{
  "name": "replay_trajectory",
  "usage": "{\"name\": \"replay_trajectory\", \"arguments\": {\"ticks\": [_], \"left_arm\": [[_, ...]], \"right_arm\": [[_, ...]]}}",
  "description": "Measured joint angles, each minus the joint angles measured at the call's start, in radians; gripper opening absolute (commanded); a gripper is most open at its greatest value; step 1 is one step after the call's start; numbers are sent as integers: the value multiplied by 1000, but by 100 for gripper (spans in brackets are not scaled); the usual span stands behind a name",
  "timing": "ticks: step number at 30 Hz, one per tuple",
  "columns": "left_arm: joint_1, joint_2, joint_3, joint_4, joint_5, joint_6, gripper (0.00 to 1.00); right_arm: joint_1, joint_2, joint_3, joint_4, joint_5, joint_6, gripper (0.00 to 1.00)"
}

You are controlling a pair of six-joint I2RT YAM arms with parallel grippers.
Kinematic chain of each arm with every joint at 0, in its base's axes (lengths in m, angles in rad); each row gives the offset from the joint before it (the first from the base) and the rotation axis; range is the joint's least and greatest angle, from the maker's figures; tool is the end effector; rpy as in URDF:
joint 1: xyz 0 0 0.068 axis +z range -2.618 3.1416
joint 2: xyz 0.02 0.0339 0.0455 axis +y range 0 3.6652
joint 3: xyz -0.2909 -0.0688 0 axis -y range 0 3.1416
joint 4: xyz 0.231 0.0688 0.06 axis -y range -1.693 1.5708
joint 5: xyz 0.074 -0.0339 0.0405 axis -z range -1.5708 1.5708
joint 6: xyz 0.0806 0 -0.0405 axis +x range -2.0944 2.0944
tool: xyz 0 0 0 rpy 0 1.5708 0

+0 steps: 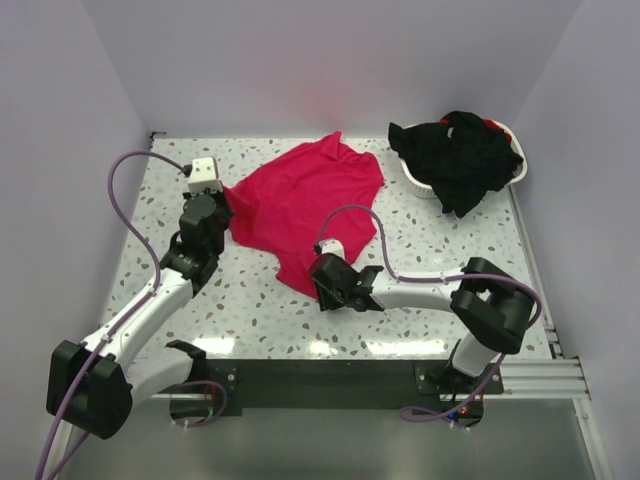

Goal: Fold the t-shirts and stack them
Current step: Flatten the tshirt out

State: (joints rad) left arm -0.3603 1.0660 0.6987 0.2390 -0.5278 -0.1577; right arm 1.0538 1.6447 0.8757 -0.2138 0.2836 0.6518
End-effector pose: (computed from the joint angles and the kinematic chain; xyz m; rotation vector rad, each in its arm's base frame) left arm 0.2566 -0.0533 0.3228 -0.2213 1.6673 0.0589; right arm 0.1843 0.2785 0.1601 -0.3975 2.4979 0.3389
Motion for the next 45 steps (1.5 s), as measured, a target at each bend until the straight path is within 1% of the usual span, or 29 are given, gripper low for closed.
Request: {"name": "replay_trajectory", "arguments": {"ticks": [2,3,6,7,9,10,11,15,18,22,27,29,32,39,45], "left_arm": [[0,0,0,0,0,0,0],[0,0,0,0,0,0,0],[0,0,0,0,-1,0,0],[0,0,0,0,-1,0,0],[0,0,0,0,-3,0,0],[0,0,0,0,-4,0,0],[0,0,0,0,-5,0,0],[0,0,0,0,-14,1,0],[6,2,0,0,-26,2,0],[31,13,10,-11,-38,5,0],[61,18,61,-45,-44,14,0],[69,16,90,-47,-48,20,0],[73,6,143,-62,-52,30,0],[73,-109,234,-76,-6,70,0],[73,-222,335,-84,40,95,0]], "right_arm": [[0,5,0,6,-9,2,38],[0,7,0,8,-11,2,33],[0,16,2,18,-13,4,24],[0,18,3,20,-13,4,15],[0,21,5,20,-12,7,8],[0,22,5,20,-9,8,1],[0,23,6,19,-9,11,0],[0,16,17,-23,25,10,0],[-10,-31,25,-93,86,-11,0],[-80,-192,56,-151,145,-62,0],[-232,-404,160,-158,204,-148,0],[-282,-464,212,-166,230,-183,0],[-313,-527,304,-183,266,-246,0],[-315,-615,558,-194,299,-393,0],[-315,-644,789,-194,277,-504,0]]}}
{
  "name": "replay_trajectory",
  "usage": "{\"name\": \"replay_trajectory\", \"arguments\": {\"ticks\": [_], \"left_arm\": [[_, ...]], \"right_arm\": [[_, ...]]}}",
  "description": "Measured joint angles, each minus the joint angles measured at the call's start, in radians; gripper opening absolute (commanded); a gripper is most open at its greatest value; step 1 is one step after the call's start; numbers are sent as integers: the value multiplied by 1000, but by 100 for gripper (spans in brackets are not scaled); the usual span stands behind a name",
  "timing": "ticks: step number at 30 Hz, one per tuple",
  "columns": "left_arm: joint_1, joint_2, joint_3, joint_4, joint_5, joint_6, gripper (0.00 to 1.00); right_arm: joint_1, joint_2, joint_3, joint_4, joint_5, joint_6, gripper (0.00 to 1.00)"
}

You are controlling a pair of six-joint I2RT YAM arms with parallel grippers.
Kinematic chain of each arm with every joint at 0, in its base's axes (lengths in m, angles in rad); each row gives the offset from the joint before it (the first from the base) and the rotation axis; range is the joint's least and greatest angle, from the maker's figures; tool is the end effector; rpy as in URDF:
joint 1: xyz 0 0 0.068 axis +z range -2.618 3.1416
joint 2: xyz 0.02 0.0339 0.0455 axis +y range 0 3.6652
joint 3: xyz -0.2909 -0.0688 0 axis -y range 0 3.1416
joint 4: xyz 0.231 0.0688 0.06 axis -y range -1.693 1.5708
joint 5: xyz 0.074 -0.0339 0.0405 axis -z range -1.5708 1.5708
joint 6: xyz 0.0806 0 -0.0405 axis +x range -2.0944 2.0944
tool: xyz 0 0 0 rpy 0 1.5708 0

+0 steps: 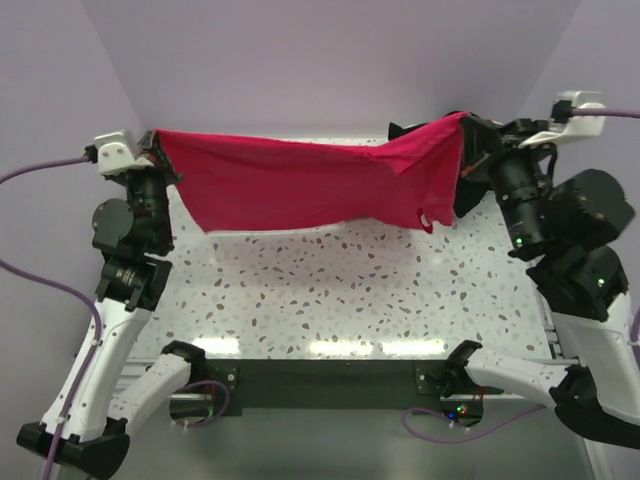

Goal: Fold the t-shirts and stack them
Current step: Flatten the tshirt out

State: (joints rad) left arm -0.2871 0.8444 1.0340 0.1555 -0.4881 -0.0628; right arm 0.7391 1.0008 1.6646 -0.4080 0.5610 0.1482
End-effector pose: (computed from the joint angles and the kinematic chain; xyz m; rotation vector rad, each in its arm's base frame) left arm 0.1823 -0.0144 0.4825 -0.2867 1.2345 -0.0028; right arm 0.1365 0.0664 0.5840 0.0841 1.3623 0.3782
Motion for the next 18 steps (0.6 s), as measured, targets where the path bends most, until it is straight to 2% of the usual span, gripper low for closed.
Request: {"name": "replay_trajectory", "arguments": {"ticks": [4,7,11,18], "left_arm": [[0,-47,60,10,33,6,0],[0,-21,115,34,62,7,0],[1,129,201,60,93,8,0],[3,430,236,27,115,8,0]], "right_arm": [[0,32,142,-1,-31,-60,0],[0,105,258,10,-31,-106,0],[-7,232,335,39,-3,-166,0],[-136,485,339,57,-14,-194,0]]}}
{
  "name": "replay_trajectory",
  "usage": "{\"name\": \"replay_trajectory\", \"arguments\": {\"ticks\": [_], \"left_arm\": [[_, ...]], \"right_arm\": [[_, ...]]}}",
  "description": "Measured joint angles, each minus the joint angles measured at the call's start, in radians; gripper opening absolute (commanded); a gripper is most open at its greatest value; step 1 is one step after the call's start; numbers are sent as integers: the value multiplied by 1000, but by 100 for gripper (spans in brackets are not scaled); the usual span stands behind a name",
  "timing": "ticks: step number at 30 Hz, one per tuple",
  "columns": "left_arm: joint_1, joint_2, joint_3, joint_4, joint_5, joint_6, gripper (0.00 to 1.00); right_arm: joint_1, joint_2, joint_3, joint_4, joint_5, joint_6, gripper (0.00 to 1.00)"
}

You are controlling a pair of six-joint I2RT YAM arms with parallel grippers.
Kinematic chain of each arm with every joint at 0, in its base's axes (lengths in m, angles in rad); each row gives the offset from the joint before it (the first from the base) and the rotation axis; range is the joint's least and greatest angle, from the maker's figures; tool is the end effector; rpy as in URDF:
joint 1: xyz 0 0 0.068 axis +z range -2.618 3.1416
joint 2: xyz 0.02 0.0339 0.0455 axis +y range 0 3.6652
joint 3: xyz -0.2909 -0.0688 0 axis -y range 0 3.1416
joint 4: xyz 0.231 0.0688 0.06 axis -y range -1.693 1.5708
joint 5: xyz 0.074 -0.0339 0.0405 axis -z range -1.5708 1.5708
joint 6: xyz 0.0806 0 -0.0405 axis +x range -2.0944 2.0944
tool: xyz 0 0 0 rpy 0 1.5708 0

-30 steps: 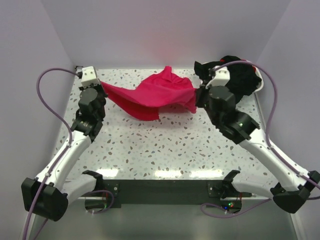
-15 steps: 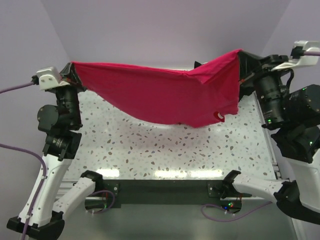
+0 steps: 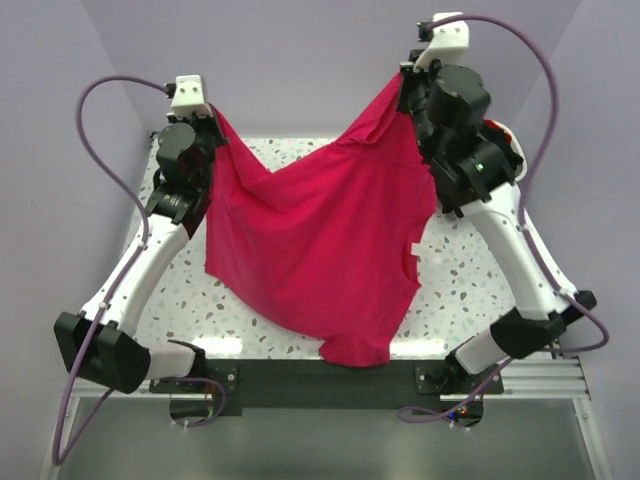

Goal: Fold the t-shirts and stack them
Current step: Flatten the tshirt out

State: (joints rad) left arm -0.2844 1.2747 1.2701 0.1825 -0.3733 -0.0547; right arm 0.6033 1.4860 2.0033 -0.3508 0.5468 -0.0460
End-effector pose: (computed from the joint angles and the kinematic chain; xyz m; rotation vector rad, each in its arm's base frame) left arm 0.3088 -0.0596 0.4771 -0.1504 1.3972 -0.0214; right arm 0.2769 0.1399 0.5934 -0.0065 1.4292 0.0753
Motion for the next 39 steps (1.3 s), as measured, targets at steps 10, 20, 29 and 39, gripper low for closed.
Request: {"name": "replay_trajectory", "arguments": {"ticks": [10,20,29,39], "left_arm": [[1,-101,-6,-46,30,-5,0],[1,-419,9,-88,63,-5,0],[1,-480,130,-189,66,-1,0],[2,-375,167,-163,-24,15,0]], "right_arm": [[-53,16,-49,-38,-92,24,0],[-54,-315,-108,-40,-209,81,0],[-54,-436,-2,-54,-323,82,0],[-54,-261,55,8,-355,80,0]]}}
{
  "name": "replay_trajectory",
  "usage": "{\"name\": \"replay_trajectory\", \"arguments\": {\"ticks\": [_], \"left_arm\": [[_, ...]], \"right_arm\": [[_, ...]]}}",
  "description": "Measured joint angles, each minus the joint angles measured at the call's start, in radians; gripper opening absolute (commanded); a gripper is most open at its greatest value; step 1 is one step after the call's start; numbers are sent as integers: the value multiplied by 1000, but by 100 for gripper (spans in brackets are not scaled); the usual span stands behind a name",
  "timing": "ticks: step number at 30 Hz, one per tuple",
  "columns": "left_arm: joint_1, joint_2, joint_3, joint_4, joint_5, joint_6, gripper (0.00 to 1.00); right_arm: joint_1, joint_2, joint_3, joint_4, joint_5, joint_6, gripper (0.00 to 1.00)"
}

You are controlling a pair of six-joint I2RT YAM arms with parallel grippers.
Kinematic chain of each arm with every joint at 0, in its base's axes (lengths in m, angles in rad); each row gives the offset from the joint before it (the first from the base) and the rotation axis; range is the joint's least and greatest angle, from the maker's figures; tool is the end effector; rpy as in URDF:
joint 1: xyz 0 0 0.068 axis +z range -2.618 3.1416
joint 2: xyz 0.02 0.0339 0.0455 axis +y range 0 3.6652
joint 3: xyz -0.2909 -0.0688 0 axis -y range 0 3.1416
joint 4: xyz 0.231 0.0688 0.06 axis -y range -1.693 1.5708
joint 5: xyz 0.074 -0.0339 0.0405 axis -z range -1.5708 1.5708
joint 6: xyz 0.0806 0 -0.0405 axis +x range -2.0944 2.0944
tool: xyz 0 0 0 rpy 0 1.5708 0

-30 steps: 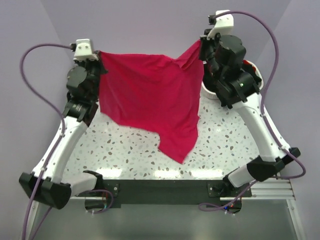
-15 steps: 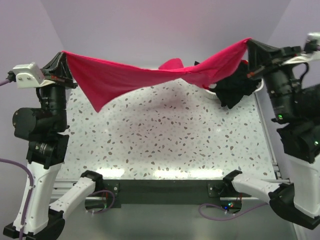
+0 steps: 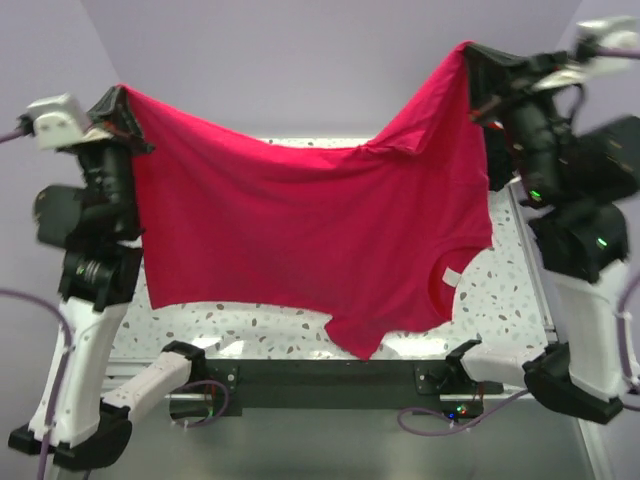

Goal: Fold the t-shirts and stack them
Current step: Flatten the tshirt out

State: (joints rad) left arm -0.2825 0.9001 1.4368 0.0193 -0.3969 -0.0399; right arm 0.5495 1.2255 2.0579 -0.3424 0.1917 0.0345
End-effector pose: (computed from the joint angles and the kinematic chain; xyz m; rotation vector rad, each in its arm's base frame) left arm 0.1364 -0.0072 0.5894 -0.2379 1.0359 -0.0902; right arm 0.1511 0.0745 0.6705 -0.1083 1.0944 0.4210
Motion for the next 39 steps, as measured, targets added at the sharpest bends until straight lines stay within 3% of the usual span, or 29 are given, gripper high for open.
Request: {"name": "replay_trajectory", "arguments": {"ticks": [4,5,6,7,8,10,11,12,14,17,24,29,33,39], "left_arm": [[46,217,-57,63,-27,-5,0],[70,288,-69,69,-25,-11,3],[93,369,-74,73,-24,-18,14],[119,458,-76,72,-21,-21,26],[140,539,-74,74,-12,-28,58],[174,700,-72,61,2,-37,86],[185,764,-72,49,7,-41,89],[192,813,-74,35,12,-49,92],[197,854,-87,5,16,-59,95],[195,827,-114,9,13,-77,96],[195,635,-250,83,36,-132,100],[207,614,-359,95,127,-169,100],[244,632,-433,76,189,-188,100],[280,675,-452,60,229,-200,100]], "right_arm": [[-31,188,-66,69,27,18,0],[-47,259,-67,82,27,32,0],[-64,340,-59,93,26,45,0],[-83,431,-41,101,24,60,14],[-104,541,1,86,23,79,29],[-141,775,143,69,11,112,68],[-160,887,216,33,-6,121,91],[-172,968,269,14,-13,128,96],[-196,1101,307,-27,-43,138,99],[-219,1118,173,-53,-84,153,99],[-188,721,-407,104,-188,218,99],[-78,491,-630,236,-212,255,99],[2,517,-734,311,-280,292,99],[6,675,-816,294,-333,335,99]]}}
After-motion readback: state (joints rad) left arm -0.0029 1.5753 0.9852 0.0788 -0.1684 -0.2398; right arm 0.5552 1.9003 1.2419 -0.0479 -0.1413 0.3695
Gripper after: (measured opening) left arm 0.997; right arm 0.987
